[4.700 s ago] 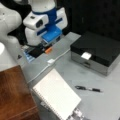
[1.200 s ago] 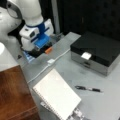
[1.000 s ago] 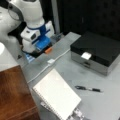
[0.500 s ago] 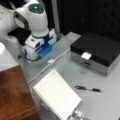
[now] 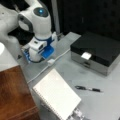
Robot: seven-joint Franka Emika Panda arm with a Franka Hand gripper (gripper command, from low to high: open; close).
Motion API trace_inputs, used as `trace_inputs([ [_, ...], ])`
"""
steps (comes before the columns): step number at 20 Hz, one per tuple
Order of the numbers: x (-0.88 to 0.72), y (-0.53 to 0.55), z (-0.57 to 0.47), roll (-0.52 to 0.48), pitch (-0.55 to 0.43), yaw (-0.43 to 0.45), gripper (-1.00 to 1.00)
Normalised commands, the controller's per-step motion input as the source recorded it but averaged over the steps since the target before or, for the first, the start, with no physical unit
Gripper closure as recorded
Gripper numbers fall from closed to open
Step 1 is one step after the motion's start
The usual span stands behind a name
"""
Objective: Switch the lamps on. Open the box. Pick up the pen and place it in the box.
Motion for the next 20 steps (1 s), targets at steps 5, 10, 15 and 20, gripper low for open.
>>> trace_inputs([
  [5,-0.52,-0.15,-0.39,-0.004,-0.47,0.018,1.0],
  [10,-0.5,-0.25,-0.41,-0.012,-0.477,0.073,1.0],
  [15,-0.51,-0.32,-0.44,-0.045,-0.466,0.114,1.0],
  [20,-0.57,-0.23,-0.45,-0.039,-0.467,0.127,1.0],
])
